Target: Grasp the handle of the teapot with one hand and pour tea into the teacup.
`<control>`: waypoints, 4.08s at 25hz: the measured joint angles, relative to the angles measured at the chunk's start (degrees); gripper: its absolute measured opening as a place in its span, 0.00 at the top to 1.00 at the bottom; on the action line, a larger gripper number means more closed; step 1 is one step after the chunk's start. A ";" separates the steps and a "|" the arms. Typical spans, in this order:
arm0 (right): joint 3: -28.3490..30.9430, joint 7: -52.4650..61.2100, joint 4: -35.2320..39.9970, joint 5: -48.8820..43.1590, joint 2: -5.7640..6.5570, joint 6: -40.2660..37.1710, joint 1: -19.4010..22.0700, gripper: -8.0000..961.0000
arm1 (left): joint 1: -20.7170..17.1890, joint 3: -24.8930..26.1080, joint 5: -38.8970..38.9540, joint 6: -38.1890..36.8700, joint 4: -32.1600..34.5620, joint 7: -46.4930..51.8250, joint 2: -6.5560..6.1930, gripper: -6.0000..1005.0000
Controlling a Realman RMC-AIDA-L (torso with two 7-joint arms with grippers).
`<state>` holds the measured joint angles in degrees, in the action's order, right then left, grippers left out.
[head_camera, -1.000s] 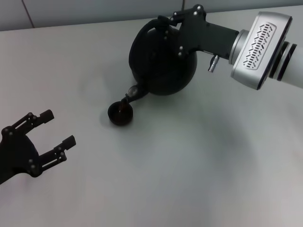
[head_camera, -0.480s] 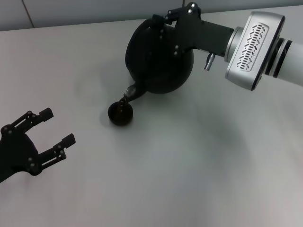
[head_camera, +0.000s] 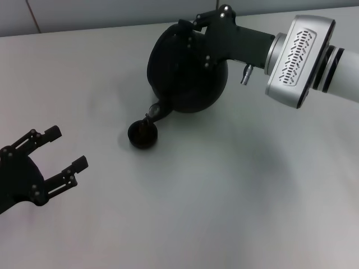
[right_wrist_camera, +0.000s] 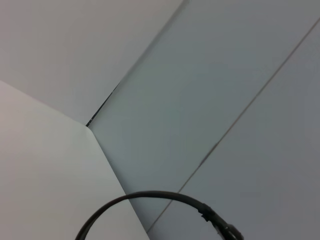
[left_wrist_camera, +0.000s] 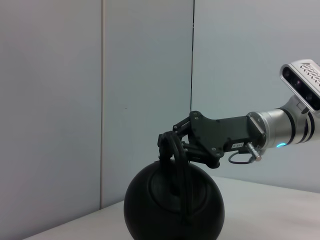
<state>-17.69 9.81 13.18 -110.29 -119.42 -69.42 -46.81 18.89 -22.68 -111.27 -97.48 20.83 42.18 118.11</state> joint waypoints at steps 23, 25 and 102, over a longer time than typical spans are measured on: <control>0.08 33.67 0.14 8.43 0.19 -0.89 7.51 0.86 | -0.23 0.00 0.89 -0.11 0.00 0.00 0.09 0.19; 0.32 33.49 0.12 8.44 0.08 -1.10 8.02 0.86 | -0.11 0.00 0.90 -0.16 0.00 0.00 0.10 0.19; 5.83 9.75 -13.03 25.41 0.03 -13.80 28.34 0.30 | 0.39 -0.51 0.61 -0.91 -0.79 0.28 0.17 0.19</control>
<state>-11.86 19.56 0.15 -84.88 -119.39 -83.23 -18.47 19.29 -23.19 -110.66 -98.40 20.04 42.47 118.28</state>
